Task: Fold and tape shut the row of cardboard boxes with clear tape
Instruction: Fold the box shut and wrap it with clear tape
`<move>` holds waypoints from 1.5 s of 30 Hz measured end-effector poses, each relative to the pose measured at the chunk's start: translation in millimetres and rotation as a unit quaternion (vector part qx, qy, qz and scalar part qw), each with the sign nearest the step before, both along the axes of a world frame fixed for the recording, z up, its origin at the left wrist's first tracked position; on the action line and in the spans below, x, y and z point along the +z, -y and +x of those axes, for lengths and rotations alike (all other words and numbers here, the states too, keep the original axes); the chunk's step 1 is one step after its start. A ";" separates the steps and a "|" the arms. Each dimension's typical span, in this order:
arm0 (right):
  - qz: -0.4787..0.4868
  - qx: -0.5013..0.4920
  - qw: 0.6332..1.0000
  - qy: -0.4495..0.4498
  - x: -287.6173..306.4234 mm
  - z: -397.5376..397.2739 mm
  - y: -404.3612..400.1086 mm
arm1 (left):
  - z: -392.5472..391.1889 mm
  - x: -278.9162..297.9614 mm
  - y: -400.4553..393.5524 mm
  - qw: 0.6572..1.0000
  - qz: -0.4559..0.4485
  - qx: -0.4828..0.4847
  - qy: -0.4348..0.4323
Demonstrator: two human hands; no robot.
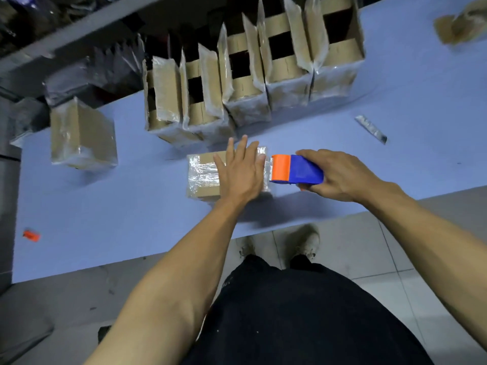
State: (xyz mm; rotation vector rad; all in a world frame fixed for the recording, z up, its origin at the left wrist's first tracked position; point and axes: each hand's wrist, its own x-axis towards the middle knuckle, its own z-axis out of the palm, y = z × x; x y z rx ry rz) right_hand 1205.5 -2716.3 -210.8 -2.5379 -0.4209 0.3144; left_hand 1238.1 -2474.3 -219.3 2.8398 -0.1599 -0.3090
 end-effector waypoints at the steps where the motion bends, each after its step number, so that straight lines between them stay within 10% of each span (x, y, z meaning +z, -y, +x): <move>1: 0.017 -0.003 1.000 -0.012 -1.8 -2.9 3.0 | -0.5 -0.7 1.0 1.000 0.002 0.001 0.003; 9: 0.037 -0.016 0.998 -0.050 -12.3 -9.8 18.1 | -0.8 4.1 3.7 1.000 -0.008 0.008 0.015; 26: -0.333 -0.017 0.943 -0.006 50.5 22.7 -83.9 | -0.9 -2.0 5.0 0.999 -0.007 -0.007 0.047; 35: -0.273 -0.105 0.956 -0.029 27.1 22.0 -73.9 | 22.4 14.2 -9.0 0.997 0.049 -0.052 0.004; 45: -0.080 -0.247 0.966 0.002 33.5 26.1 -62.3 | 0.5 -0.1 -36.3 0.909 -0.342 0.168 -0.168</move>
